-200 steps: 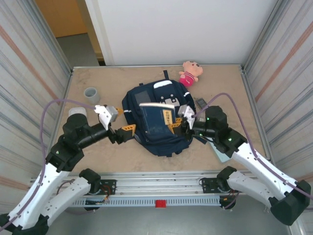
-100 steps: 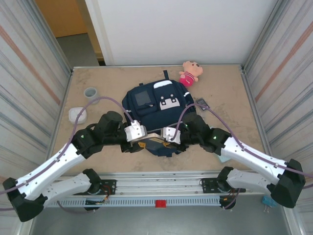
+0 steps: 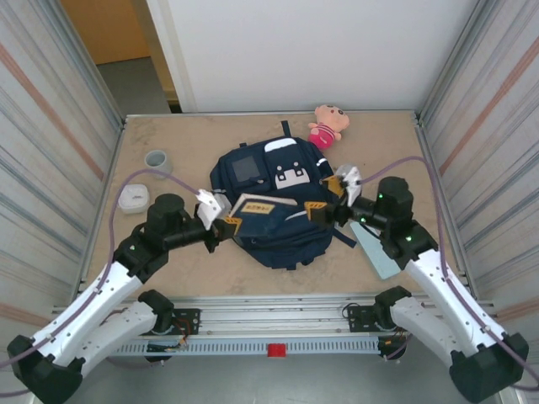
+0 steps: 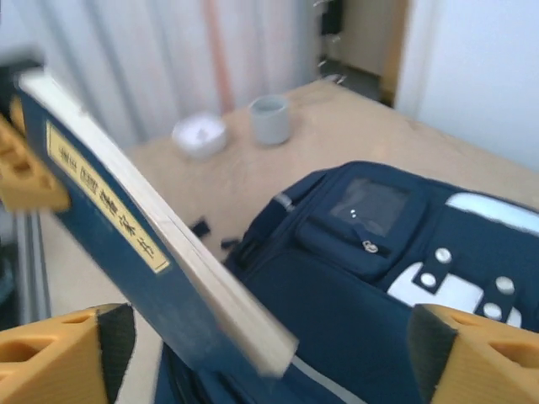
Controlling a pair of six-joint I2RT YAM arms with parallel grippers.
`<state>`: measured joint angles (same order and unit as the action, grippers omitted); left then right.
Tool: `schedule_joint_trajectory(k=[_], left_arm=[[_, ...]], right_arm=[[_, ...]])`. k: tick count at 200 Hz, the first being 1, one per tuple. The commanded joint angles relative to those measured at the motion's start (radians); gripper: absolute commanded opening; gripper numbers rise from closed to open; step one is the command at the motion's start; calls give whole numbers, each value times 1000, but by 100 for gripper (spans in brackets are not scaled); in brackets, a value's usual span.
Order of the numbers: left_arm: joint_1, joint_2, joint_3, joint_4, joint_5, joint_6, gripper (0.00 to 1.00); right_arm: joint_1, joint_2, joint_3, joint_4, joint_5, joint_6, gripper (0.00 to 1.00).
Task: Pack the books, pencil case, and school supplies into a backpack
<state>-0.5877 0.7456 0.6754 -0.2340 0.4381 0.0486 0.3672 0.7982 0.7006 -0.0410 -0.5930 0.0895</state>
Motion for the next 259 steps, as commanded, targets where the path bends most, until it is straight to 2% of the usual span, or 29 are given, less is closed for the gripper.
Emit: schedule_joint_trajectory(k=[1,16,31,49,80,134,172,184,201,209,232,238,239,240,242,248,259], left_arm=[[30,-9,-13,190,34,-333,0],[52,11,7,172,29,-452,0],[89,34,32,167,79,-564,0],[138,65,47,170,151,-710,0],[186,139,23,324,314,-910,0],[186,227,-18,669,451,-1097,0],[181,254,13,707,496,-1122,0],[181,258,19,707,504,-1125,0],[181,273,28,699,514,-1139,0],[180,281,28,703,518,-1140,0],[179,300,27,706,508,-1136,2],[180,304,32,691,499,-1127,4],[180,305,33,687,496,-1126,5],[180,305,35,682,495,-1125,6],[180,306,37,671,491,-1117,7],[185,308,49,624,475,-1093,14],[195,302,74,506,435,-1023,28]], right_arm=[[-80,4,-33,92,-173,388,87],[-114,34,-34,102,-223,508,86],[-142,58,-50,108,-235,626,86],[-161,75,-79,162,-313,709,86],[-149,73,-124,282,-376,849,86],[-64,98,-131,355,-374,961,89],[-32,175,-133,579,-419,1071,89],[-17,187,-132,637,-437,1143,98],[4,228,-125,697,-457,1167,94],[11,242,-127,750,-464,1195,86],[20,264,-116,818,-473,1236,52],[22,264,-110,819,-478,1231,34],[22,264,-110,819,-478,1231,34],[22,263,-109,818,-480,1229,27],[22,262,-109,817,-481,1227,20],[16,258,-109,817,-479,1223,1],[-8,239,-120,803,-465,1219,0]])
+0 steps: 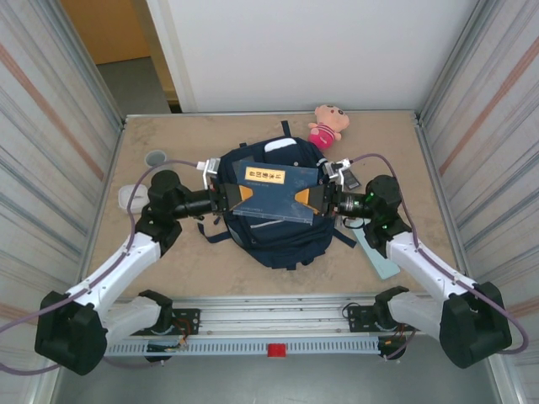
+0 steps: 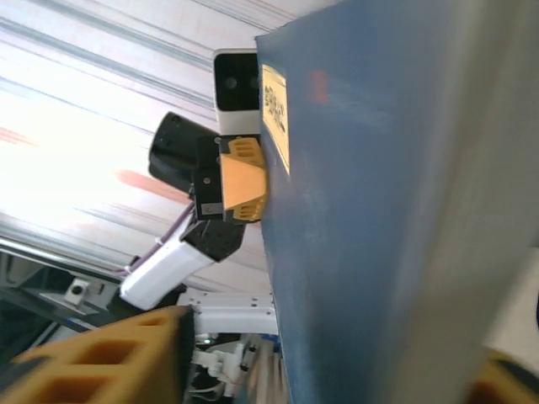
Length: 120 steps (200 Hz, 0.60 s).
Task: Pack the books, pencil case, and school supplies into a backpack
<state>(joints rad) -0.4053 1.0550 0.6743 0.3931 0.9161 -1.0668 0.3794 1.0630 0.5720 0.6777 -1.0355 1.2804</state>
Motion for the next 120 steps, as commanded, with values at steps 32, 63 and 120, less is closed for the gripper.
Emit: schedule_joint_trajectory(k=[32,63,120], left_arm=[[14,-56,156,-479,-241,379,58],[-71,-121,156,-638,-534,720,73],[-392,131,211,-751,-886,1360,83]], right_arm=[[-185,-136,-29,-116,57,-21,0],[-347,-232,-47,-389,205,-91,0],[-398,-319,-19,-664,435,-247,0]])
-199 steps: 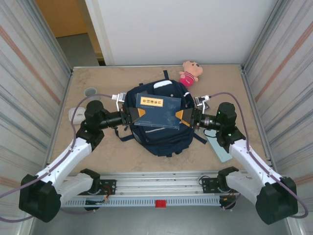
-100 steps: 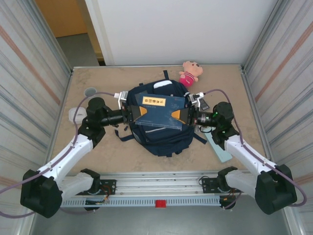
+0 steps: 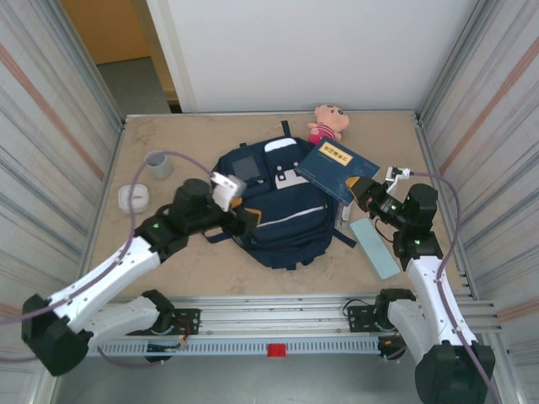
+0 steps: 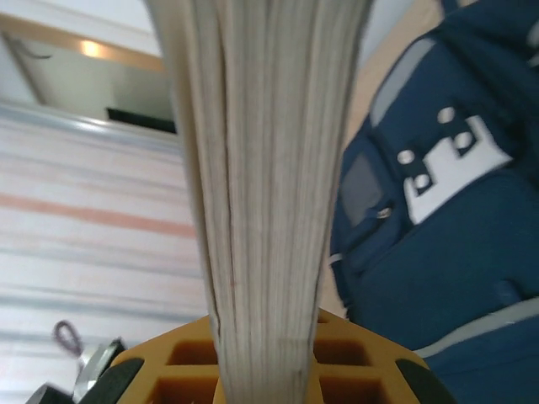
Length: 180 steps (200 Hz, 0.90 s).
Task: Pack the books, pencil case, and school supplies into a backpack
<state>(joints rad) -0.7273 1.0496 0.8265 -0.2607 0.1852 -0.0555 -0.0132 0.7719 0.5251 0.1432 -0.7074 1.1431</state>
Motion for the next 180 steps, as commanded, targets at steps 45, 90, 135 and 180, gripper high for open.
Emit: schedule_joint_trajectory(k=[45,90,135,180], left_arm=[[-148,467,289,-121,-170,448,89],[-172,690,494,-62,-69,410,89],[-189,851,597,-68,9,425,91],[-194,937,644,-50,-104,377,93]], right_arm=[[-5,-57,48,-272,206,-198,0],[-166,-20,50,-313,264,-188,0],[-227,-15,41,-288,212,-197,0],[-228,-37,41,-297,198,-219,0]])
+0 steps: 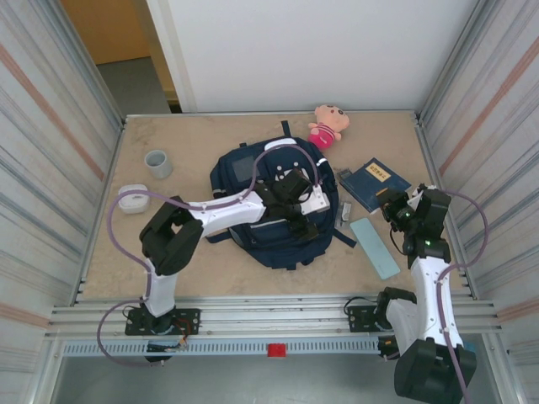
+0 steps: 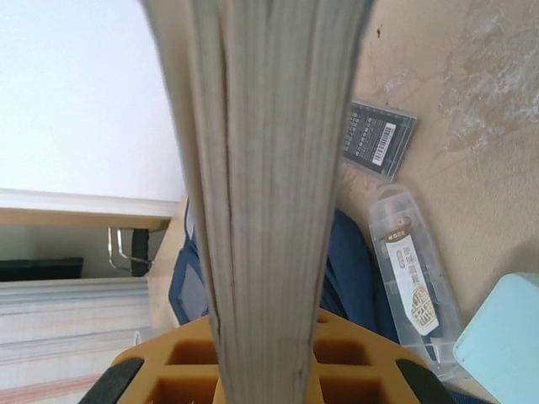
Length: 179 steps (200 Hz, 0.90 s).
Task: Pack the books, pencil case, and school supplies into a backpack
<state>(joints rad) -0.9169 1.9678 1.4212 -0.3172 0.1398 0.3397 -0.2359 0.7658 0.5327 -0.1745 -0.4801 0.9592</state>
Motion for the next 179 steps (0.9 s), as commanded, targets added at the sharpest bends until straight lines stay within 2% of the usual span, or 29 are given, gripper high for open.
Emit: schedule_joint_trajectory(k=[1,21,39,76,102,123,132,138,150,163,179], left_arm=[[-4,20,50,7,-60,-19,93],[-4,36,45,27,-100,-18,93],[-5,43,46,33,-190,-32,93],[-14,53,29,43,-316,-3,87],[-28,65,14,29,-312,41,91],[-32,75,2,17,-343,36,87],[-32,75,-5,17,-365,30,81],[-31,73,-8,12,-379,24,74],[-32,55,-12,-5,-392,-5,44],[-34,8,-34,-20,-374,-60,24],[-43,-85,-99,-3,-355,-132,6]], right_arm=[[-5,-31,33,20,-31,-35,0],[-5,-34,34,17,-37,-45,0],[-5,-36,32,13,-40,-48,0],[-4,-42,30,11,-50,-53,0],[-4,-46,34,8,-62,-60,0],[-5,-49,36,3,-70,-66,0],[-4,-49,35,3,-75,-69,0],[-3,-49,35,3,-80,-71,0],[-4,-47,36,4,-91,-74,0],[-4,-44,41,3,-107,-81,0],[-4,-40,51,-3,-130,-95,0]])
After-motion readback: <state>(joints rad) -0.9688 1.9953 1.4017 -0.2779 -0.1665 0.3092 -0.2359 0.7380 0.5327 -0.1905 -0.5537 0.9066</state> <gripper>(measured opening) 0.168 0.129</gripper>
